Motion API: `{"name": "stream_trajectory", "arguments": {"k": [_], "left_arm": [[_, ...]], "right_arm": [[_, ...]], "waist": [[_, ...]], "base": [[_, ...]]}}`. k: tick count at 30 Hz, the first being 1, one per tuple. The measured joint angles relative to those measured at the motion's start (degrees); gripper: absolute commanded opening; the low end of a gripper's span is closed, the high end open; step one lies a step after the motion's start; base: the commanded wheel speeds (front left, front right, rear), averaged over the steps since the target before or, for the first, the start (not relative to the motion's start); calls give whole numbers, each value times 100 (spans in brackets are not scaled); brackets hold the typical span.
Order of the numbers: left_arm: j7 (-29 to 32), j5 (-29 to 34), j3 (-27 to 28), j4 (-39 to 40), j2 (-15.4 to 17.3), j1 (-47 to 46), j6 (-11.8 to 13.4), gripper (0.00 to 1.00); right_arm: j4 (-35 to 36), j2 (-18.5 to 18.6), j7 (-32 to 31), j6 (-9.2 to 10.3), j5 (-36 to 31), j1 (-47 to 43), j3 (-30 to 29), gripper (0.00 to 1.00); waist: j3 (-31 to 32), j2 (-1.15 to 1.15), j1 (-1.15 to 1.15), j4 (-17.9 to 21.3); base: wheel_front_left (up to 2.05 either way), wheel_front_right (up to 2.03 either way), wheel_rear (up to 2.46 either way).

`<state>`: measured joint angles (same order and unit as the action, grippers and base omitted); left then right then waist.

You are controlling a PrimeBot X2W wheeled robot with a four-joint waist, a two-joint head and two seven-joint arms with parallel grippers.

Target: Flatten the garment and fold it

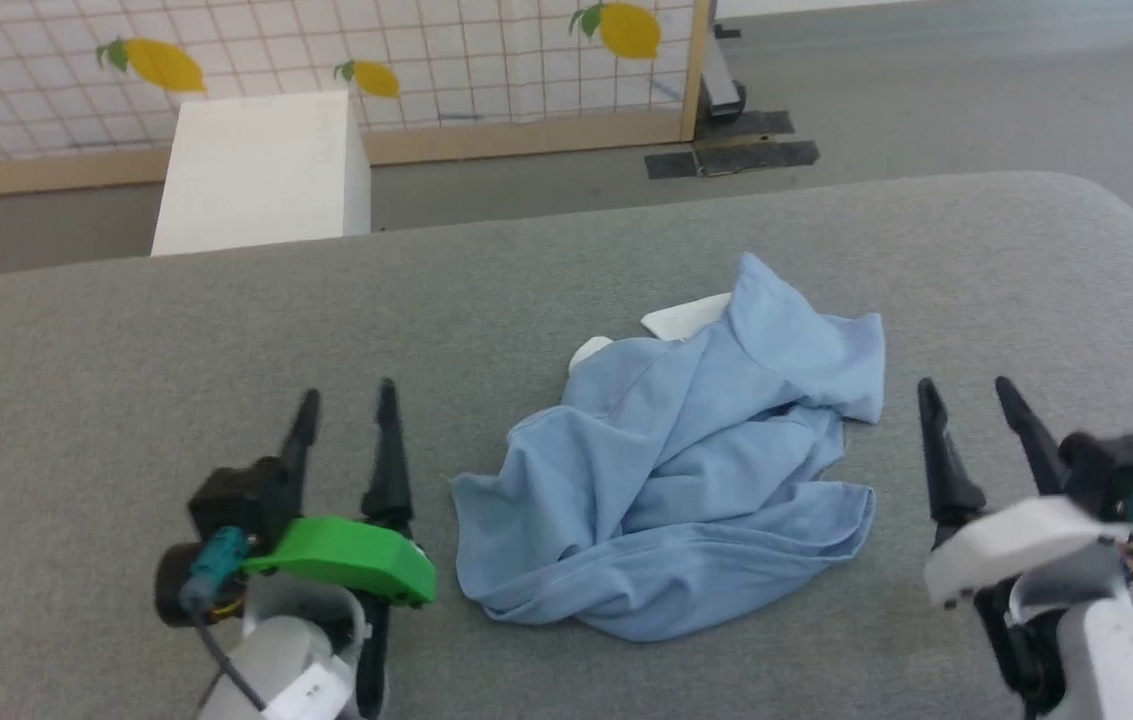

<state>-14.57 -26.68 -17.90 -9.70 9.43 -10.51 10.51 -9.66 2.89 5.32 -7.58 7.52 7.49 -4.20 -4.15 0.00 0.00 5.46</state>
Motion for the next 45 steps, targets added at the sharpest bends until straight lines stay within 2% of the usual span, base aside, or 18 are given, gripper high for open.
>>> {"name": "stream_trajectory", "arguments": {"k": [5,11,19,20,21,22,23,25,29,33,37,40,45], "left_arm": [[-21,455,608,625,-59,137,-1,100],[-22,727,1045,859,-385,196,-275,100],[-22,820,1333,842,-595,162,-645,100],[-21,822,1365,816,-604,161,-660,100],[-22,823,1382,778,-609,158,-700,100],[-22,824,1395,746,-612,158,-715,100],[-21,825,1416,705,-616,156,-747,100],[-21,823,1450,645,-623,159,-754,100],[-22,804,1451,560,-631,171,-756,100],[-22,804,1449,463,-634,241,-753,100],[-22,760,1415,419,-637,372,-748,100],[-22,712,1354,393,-637,450,-743,100],[-21,686,1269,327,-641,528,-740,100]], "right_arm": [[-720,0,-884,0,-57,818,-586,100],[-1796,-2,-2217,0,-426,1830,-1350,100],[-2434,-3,-3657,0,-1070,2596,-1997,100],[-2458,8,-3830,1,-1135,2657,-2041,89],[-2450,27,-3979,0,-1202,2720,-2068,46],[-2427,51,-4065,0,-1247,2770,-2093,14],[-2365,59,-4092,0,-1277,2805,-2124,0],[-2138,21,-3796,1,-1299,2797,-2111,0],[-1629,12,-3073,0,-1014,2767,-1451,0],[-924,12,-2629,1,-438,2701,-68,0],[-250,1,-2490,0,70,2385,1638,0],[-40,-13,-2499,0,376,2158,2593,0],[-259,-8,-2793,0,709,1709,3616,0]], "waist": [[-241,0,0,-232],[-632,0,0,-580],[-1113,0,0,-1046],[-1159,0,1,-1106],[-1199,0,0,-1164],[-1227,0,0,-1208],[-1253,0,0,-1262],[-1257,0,1,-1385],[-1091,0,1,-1462],[-813,0,1,-1490],[-489,0,1,-1524],[-296,0,1,-1589],[-134,0,0,-1805]], "base": [[0,0,0],[0,0,0],[0,0,0],[0,0,0],[0,0,0],[0,0,0],[0,0,0],[0,0,0],[0,0,0],[0,0,0],[0,0,0],[0,0,0],[0,0,0]]}}
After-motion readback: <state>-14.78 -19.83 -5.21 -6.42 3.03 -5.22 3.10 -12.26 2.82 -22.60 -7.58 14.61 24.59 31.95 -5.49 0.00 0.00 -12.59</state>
